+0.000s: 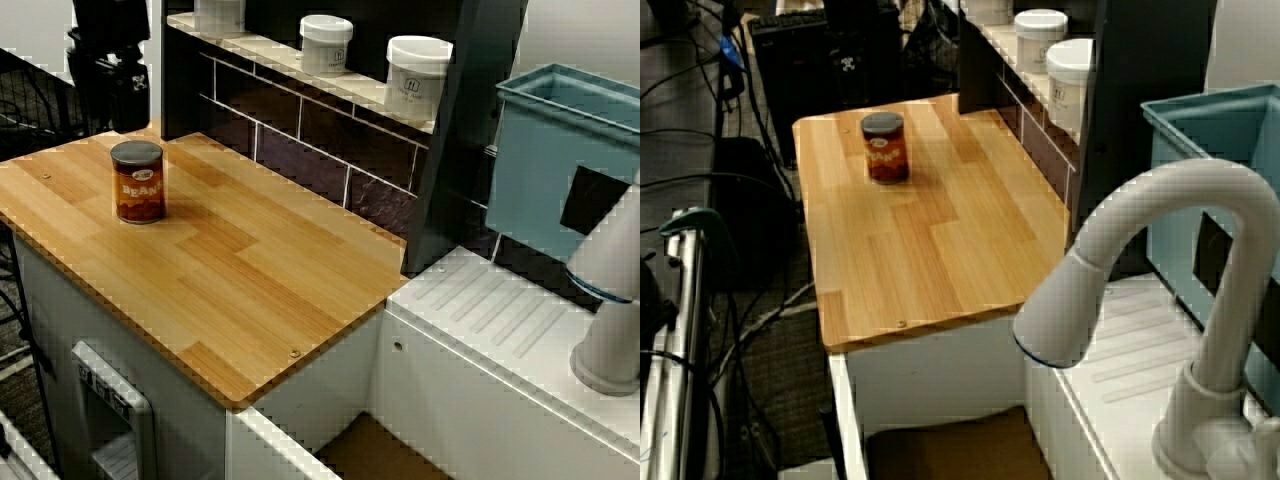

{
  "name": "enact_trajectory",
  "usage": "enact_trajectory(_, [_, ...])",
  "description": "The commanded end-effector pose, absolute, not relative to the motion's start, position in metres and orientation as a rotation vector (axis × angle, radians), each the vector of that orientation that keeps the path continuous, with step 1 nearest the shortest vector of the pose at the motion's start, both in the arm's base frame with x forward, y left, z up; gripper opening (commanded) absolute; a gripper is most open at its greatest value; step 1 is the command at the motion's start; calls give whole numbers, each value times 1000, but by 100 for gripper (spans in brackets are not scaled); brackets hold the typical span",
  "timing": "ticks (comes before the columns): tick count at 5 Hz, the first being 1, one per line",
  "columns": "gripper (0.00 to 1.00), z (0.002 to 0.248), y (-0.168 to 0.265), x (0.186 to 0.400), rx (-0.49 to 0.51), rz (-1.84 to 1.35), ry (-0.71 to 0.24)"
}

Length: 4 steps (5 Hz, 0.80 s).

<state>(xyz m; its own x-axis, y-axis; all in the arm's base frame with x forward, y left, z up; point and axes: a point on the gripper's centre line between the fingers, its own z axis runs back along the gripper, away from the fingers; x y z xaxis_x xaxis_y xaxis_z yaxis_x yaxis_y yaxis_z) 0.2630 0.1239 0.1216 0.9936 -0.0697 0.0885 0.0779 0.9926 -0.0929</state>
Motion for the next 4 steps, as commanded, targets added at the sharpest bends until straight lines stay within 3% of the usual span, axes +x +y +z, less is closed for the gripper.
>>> enact_trajectory(1, [100, 118, 163, 270, -16, 3, -162])
enact_trajectory(4, [100, 99, 169, 278, -30, -103, -70])
